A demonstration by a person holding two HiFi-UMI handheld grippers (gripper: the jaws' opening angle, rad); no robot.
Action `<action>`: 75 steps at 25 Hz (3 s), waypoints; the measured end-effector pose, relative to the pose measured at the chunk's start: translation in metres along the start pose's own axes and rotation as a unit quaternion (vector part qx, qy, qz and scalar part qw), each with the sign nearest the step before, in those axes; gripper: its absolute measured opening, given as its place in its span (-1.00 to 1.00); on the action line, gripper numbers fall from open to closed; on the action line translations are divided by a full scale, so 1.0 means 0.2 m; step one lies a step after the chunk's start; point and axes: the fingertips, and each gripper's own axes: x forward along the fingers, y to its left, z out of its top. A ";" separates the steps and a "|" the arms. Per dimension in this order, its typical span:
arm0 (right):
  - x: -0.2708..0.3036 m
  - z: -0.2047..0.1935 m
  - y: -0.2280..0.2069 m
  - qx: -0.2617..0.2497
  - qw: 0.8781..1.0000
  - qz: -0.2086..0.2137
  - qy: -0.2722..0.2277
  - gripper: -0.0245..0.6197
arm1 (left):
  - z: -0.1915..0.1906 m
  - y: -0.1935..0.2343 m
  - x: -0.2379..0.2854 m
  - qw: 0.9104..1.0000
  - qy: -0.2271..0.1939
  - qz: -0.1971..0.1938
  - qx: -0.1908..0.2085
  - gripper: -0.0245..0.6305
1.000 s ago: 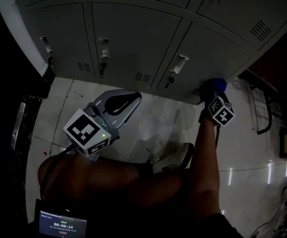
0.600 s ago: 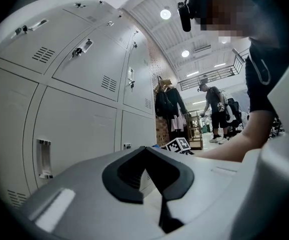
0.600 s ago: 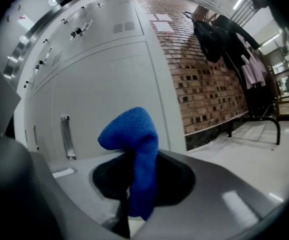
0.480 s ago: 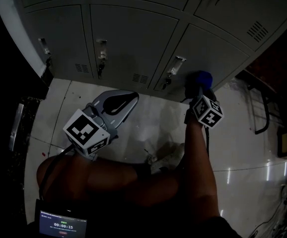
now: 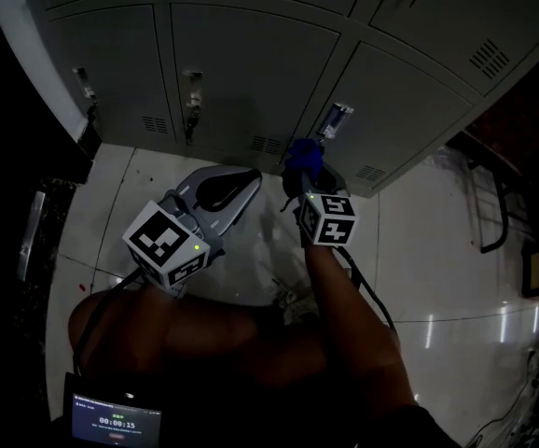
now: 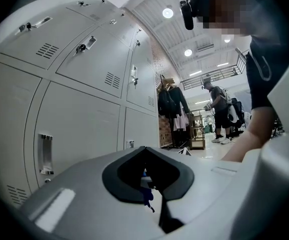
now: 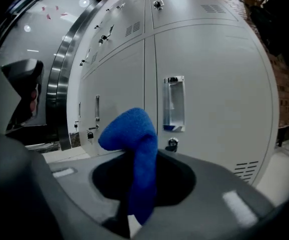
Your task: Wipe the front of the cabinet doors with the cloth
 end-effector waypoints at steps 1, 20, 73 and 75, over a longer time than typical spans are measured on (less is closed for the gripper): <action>0.02 -0.03 0.01 0.004 1.000 0.004 0.004 -0.70 | 0.00 0.00 0.00 1.000 0.000 0.001 -0.001 -0.91; 0.11 -0.25 -0.28 0.044 0.996 -0.058 0.052 -0.70 | -0.04 0.00 0.01 1.000 0.012 0.000 -0.005 -0.91; -0.39 -0.03 -1.06 0.131 0.959 -0.248 -0.035 -0.70 | -0.02 0.01 0.00 1.000 0.005 0.003 -0.004 -0.91; -0.39 0.12 -0.97 0.096 0.968 -0.225 -0.056 -0.70 | 0.00 0.02 0.00 1.000 0.002 0.003 -0.003 -0.91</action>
